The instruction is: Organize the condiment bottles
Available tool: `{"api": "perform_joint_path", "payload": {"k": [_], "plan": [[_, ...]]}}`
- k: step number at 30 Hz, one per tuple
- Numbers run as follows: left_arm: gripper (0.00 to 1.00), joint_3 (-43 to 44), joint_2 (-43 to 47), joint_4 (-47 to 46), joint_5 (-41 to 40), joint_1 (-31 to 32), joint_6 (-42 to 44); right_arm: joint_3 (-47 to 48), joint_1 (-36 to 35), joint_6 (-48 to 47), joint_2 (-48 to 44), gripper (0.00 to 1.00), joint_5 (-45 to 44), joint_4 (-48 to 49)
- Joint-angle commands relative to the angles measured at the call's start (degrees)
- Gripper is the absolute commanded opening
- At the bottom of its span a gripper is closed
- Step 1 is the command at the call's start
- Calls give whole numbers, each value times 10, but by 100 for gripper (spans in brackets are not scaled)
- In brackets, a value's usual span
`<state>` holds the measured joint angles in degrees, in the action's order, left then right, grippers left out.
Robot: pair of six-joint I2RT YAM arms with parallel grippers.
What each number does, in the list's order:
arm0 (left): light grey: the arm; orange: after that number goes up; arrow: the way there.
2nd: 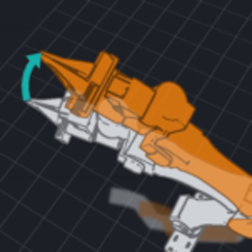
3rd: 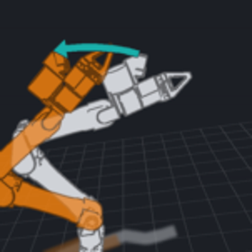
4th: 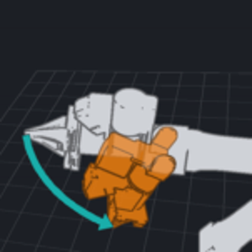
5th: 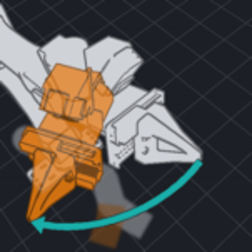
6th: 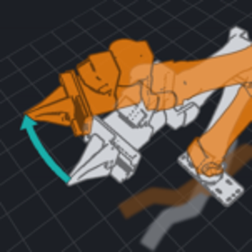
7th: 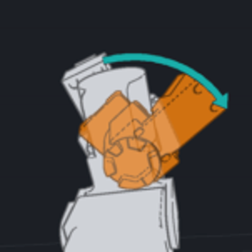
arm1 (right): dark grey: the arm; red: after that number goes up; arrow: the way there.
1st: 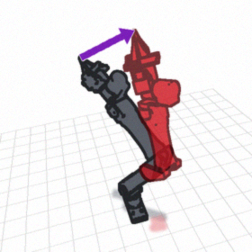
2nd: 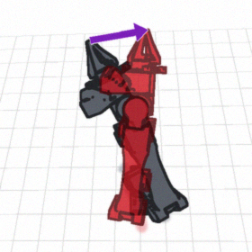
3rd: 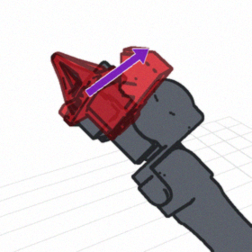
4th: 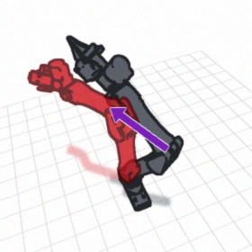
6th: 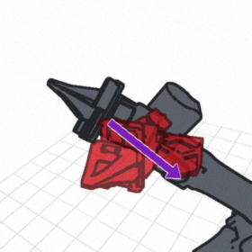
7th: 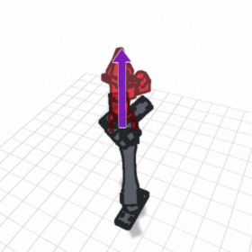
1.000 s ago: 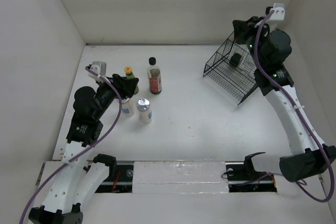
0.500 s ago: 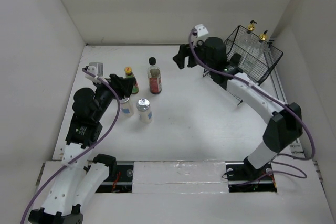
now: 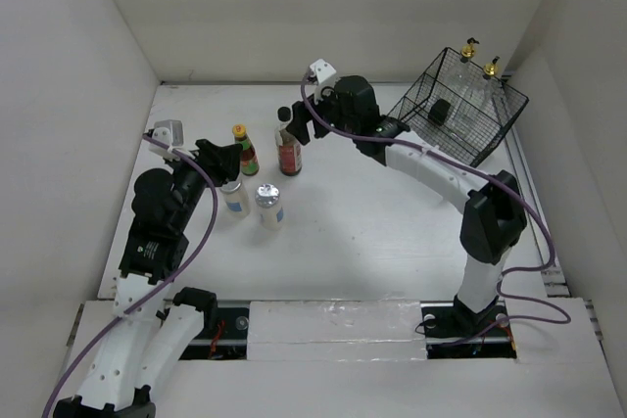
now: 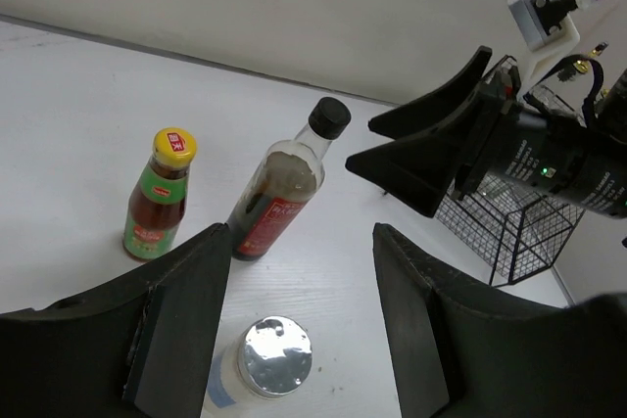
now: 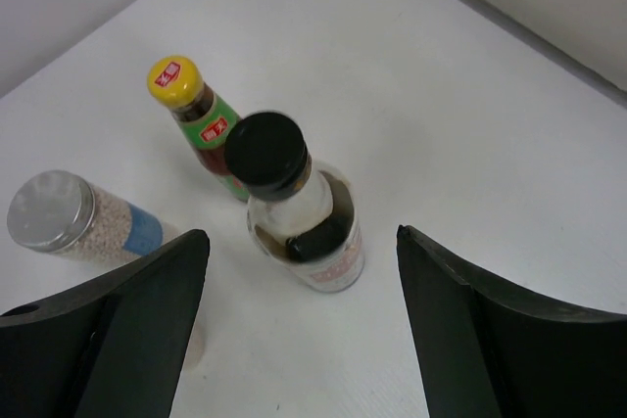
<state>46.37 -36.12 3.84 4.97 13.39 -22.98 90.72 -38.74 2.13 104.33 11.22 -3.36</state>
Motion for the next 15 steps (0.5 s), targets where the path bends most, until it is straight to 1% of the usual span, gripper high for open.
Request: {"api": "perform_joint_path", "payload": {"k": [1,6,11,15], "plan": [[56,11,4,-22,10,-3,-2,52,-10,-11,32,83,12,24],[56,11,4,-22,21,-3,-2,95,-22,-11,77,80,-8,30],[56,11,10,-27,21,-3,-2,112,-27,-6,102,71,-13,58],[56,11,10,-27,27,-3,-2,112,-33,1,107,58,-33,79]]}}
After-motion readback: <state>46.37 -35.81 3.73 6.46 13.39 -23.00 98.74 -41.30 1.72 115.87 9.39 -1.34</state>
